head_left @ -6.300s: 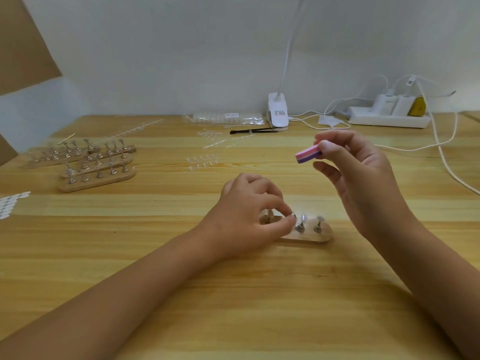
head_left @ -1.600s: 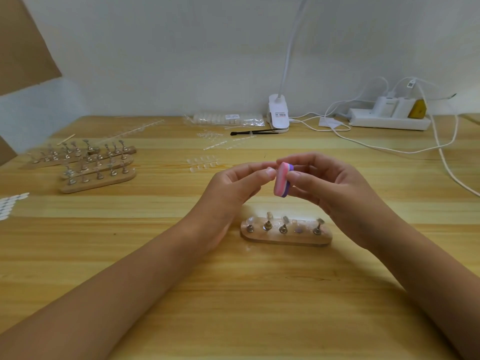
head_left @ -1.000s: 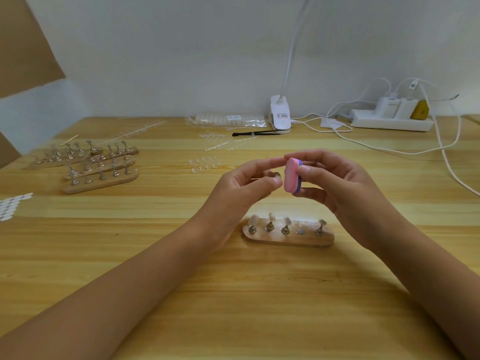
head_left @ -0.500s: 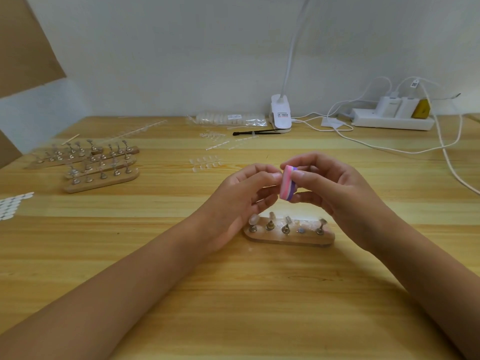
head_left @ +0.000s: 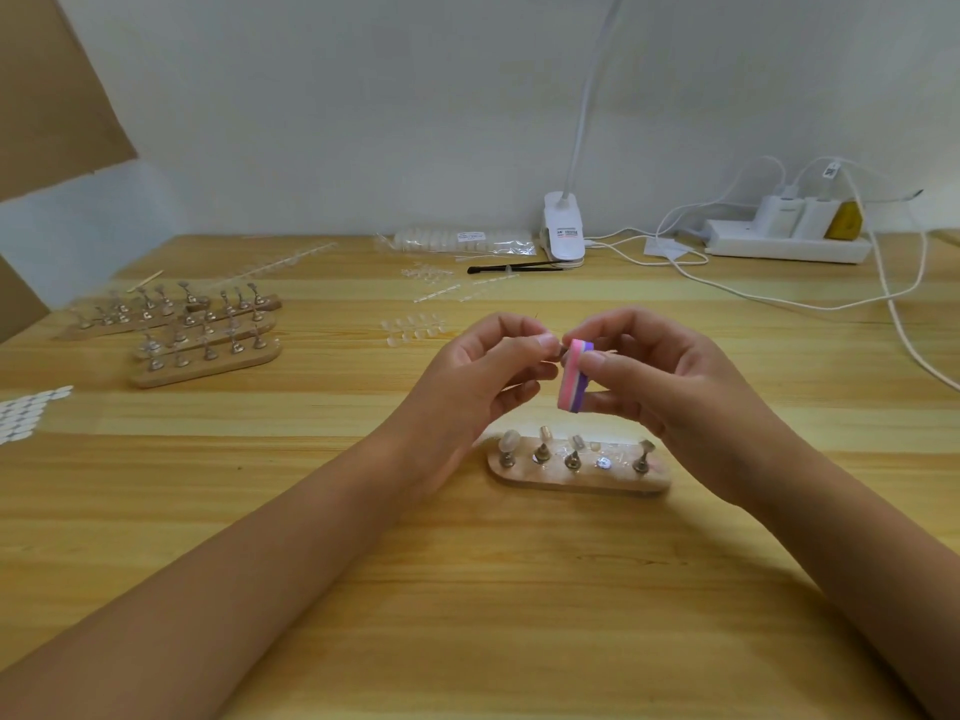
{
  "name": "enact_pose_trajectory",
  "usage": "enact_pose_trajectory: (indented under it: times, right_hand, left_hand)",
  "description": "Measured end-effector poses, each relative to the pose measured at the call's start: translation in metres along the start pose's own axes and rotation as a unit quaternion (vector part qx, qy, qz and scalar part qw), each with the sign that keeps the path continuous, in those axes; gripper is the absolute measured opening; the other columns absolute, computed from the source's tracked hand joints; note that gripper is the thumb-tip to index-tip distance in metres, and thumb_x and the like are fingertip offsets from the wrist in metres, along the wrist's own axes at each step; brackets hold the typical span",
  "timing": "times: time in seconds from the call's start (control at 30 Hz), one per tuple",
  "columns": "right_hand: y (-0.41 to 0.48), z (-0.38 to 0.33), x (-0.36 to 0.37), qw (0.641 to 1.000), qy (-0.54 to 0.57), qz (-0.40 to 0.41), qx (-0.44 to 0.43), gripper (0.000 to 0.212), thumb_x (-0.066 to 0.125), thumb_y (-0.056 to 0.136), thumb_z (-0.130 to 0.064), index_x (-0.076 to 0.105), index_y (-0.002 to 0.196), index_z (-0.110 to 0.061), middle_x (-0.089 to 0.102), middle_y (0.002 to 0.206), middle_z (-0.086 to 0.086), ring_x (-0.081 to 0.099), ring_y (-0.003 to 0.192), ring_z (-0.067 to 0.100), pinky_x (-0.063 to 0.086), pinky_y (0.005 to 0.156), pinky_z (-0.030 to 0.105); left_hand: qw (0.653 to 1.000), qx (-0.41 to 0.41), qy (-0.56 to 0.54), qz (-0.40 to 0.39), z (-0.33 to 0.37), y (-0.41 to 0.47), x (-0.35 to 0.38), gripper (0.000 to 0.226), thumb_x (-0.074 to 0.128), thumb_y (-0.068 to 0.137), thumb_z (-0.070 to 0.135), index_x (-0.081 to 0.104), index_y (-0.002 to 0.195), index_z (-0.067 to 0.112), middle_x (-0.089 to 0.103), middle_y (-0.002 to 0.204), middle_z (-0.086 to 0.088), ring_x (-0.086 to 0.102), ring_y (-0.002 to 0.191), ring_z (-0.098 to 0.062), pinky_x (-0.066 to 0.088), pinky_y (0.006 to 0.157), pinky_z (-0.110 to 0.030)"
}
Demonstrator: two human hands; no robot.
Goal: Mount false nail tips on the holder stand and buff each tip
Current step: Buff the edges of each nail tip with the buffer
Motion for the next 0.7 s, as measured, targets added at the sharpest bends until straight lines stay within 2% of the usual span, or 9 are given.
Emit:
enact_pose_trajectory:
  times: [0.07, 0.23, 0.37, 0.47, 0.57, 0.7]
  right_hand:
    - [0.0, -0.001, 0.001, 1.0, 0.004, 0.002, -0.002, 0.031, 0.072, 0.074, -0.028, 0.067, 0.1, -0.013, 0.072, 0.094, 0.004, 0.072, 0.089, 0.02, 0.057, 0.076, 0.026]
    - [0.0, -0.005, -0.007, 0.999, 0.003, 0.043, -0.017, 0.032, 0.07, 0.073, -0.026, 0.066, 0.102, -0.013, 0.071, 0.091, 0.001, 0.071, 0.088, 0.017, 0.057, 0.075, 0.026]
    - [0.001, -0.005, -0.013, 0.997, 0.028, 0.07, -0.015, 0.032, 0.069, 0.075, -0.024, 0.065, 0.105, -0.012, 0.07, 0.087, -0.001, 0.071, 0.086, 0.015, 0.057, 0.074, 0.024]
    - [0.0, -0.002, -0.007, 0.998, 0.041, 0.043, -0.006, 0.032, 0.071, 0.073, -0.024, 0.064, 0.101, -0.011, 0.071, 0.087, -0.001, 0.072, 0.087, 0.017, 0.057, 0.074, 0.024]
    - [0.0, 0.001, 0.004, 0.999, 0.034, 0.0, -0.002, 0.029, 0.072, 0.074, -0.022, 0.063, 0.099, -0.01, 0.072, 0.09, 0.001, 0.072, 0.09, 0.02, 0.058, 0.075, 0.027]
    - [0.001, -0.001, -0.006, 0.997, 0.057, 0.05, -0.019, 0.034, 0.075, 0.069, -0.025, 0.063, 0.098, -0.011, 0.071, 0.087, -0.001, 0.072, 0.09, 0.02, 0.059, 0.077, 0.029]
  left_hand:
    - [1.0, -0.001, 0.008, -0.005, 0.0, -0.001, 0.002, 0.006, 0.067, 0.085, 0.031, 0.068, 0.08, 0.032, 0.071, 0.09, 0.006, 0.066, 0.088, -0.009, 0.052, 0.09, -0.028]
    - [1.0, -0.009, 0.019, -0.021, -0.001, -0.003, 0.008, 0.007, 0.069, 0.084, 0.034, 0.069, 0.076, 0.034, 0.069, 0.084, 0.009, 0.065, 0.082, -0.004, 0.051, 0.078, -0.019]
    - [1.0, -0.005, 0.017, -0.024, 0.0, -0.003, 0.008, 0.009, 0.07, 0.082, 0.032, 0.07, 0.073, 0.034, 0.067, 0.083, 0.01, 0.063, 0.08, -0.003, 0.05, 0.076, -0.016]
    - [1.0, 0.004, 0.014, -0.017, 0.001, -0.002, 0.006, 0.01, 0.068, 0.084, 0.033, 0.068, 0.074, 0.034, 0.069, 0.082, 0.011, 0.064, 0.08, -0.003, 0.05, 0.079, -0.019]
    - [1.0, 0.004, 0.007, -0.004, 0.0, -0.002, 0.002, 0.007, 0.069, 0.085, 0.034, 0.068, 0.078, 0.032, 0.07, 0.086, 0.007, 0.064, 0.081, -0.006, 0.05, 0.088, -0.029]
    - [1.0, -0.003, 0.004, -0.001, -0.001, -0.002, 0.002, 0.007, 0.07, 0.084, 0.034, 0.067, 0.078, 0.032, 0.068, 0.084, 0.009, 0.062, 0.08, -0.003, 0.049, 0.081, -0.022]
Point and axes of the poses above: each hand's wrist, its own y-axis towards the middle knuckle, its own x-axis out of the palm, z = x × y, the point moved 8 cm from there along y, towards the middle knuckle
